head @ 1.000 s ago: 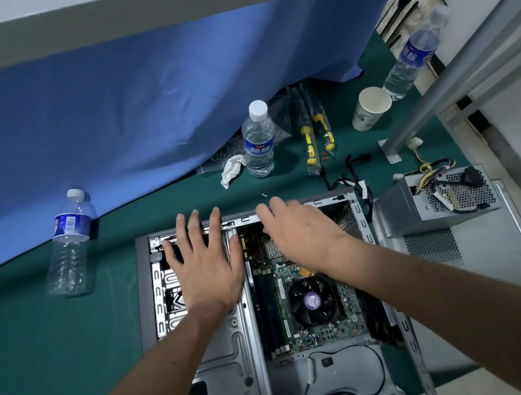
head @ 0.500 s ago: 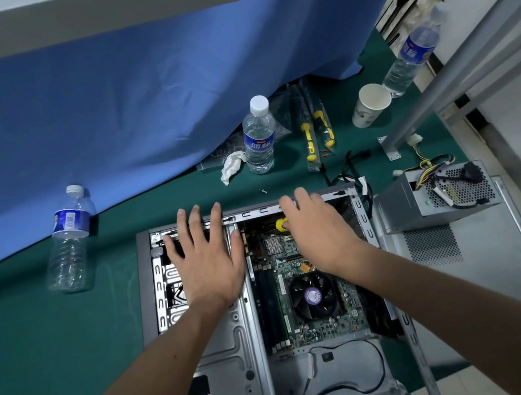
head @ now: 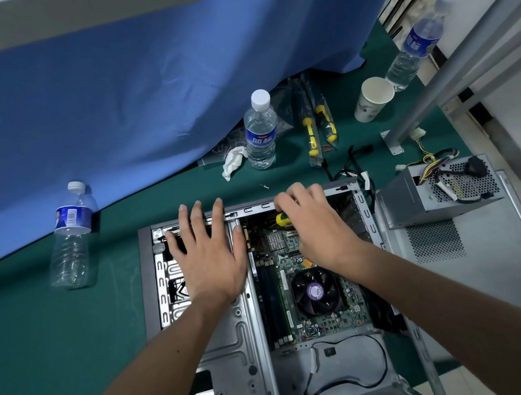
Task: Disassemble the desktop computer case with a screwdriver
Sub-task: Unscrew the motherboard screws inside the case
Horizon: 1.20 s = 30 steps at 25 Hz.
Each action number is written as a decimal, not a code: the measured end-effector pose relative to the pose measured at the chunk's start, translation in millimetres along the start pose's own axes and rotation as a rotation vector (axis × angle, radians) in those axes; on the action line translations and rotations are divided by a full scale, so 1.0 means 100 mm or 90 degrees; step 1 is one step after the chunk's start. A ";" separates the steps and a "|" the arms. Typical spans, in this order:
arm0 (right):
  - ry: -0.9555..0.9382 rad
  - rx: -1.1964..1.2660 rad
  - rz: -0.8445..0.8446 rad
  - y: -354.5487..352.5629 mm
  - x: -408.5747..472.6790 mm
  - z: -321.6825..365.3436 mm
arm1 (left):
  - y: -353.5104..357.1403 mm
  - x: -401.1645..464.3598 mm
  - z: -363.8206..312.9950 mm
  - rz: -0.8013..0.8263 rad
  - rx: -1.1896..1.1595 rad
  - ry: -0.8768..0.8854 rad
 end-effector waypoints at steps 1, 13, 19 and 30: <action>0.020 0.003 0.001 -0.01 0.01 0.01 | 0.00 0.00 0.00 0.001 0.000 0.000; 0.131 -0.029 -0.014 0.05 -0.07 0.03 | -0.01 -0.01 -0.01 -0.001 0.004 -0.001; -0.006 0.037 -0.050 0.06 -0.08 0.02 | -0.02 0.00 -0.01 0.005 0.008 -0.005; 0.077 0.058 -0.044 0.05 -0.06 0.02 | -0.01 0.00 -0.01 0.005 0.008 -0.006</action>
Point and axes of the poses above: each hand's wrist, its own x-axis towards the middle knuckle, its own y-axis out of the palm, z = x × y, the point moved 1 cm from there along x, towards the middle knuckle, and after that the axes turned 2 degrees about y, right-handed, at the moved point
